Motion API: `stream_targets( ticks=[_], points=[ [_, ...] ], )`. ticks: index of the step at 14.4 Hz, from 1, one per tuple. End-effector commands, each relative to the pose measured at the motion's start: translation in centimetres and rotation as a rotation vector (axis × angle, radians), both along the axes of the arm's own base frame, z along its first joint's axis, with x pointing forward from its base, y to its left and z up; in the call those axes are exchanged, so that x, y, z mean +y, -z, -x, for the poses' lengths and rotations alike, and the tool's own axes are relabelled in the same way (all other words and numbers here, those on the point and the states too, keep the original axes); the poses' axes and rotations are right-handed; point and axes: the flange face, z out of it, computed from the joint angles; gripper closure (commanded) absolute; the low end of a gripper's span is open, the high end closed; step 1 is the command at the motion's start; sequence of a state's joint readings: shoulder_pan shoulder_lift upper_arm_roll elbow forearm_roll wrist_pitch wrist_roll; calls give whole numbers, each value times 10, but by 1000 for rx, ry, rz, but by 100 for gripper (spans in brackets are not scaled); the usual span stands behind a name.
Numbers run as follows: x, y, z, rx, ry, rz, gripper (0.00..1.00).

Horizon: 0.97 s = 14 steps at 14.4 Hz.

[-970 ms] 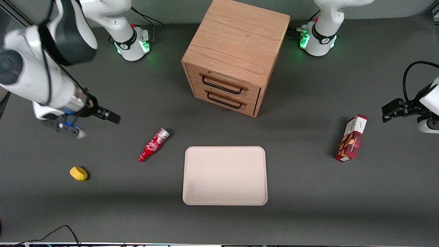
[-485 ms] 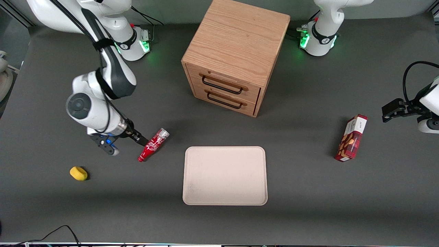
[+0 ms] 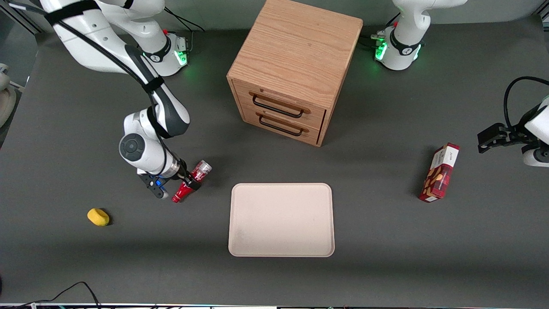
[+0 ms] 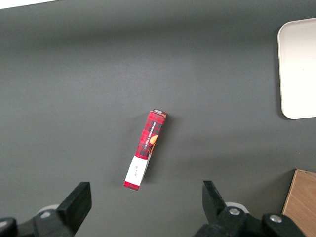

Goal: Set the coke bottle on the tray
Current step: 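Close the right gripper around the bottle's body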

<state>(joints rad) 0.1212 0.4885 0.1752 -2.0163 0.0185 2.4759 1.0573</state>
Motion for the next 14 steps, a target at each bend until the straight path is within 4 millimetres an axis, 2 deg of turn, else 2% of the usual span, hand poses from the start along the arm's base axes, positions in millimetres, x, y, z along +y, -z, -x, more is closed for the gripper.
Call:
stream_targets(
  ticks=[1, 3, 4, 7, 9, 10, 12, 14],
  points=[
    [5, 18, 1, -7, 26, -4, 0],
    [5, 22, 1, -2, 24, -2, 0],
    [4, 23, 2, 1, 24, -2, 4],
    [7, 24, 2, 0, 19, -2, 61],
    [8, 21, 1, -4, 8, -2, 85],
    [9, 18, 0, -9, 4, -3, 91],
    [9, -2, -8, -35, -53, 34, 92],
    [11, -45, -35, -45, -102, 89, 91]
  ],
)
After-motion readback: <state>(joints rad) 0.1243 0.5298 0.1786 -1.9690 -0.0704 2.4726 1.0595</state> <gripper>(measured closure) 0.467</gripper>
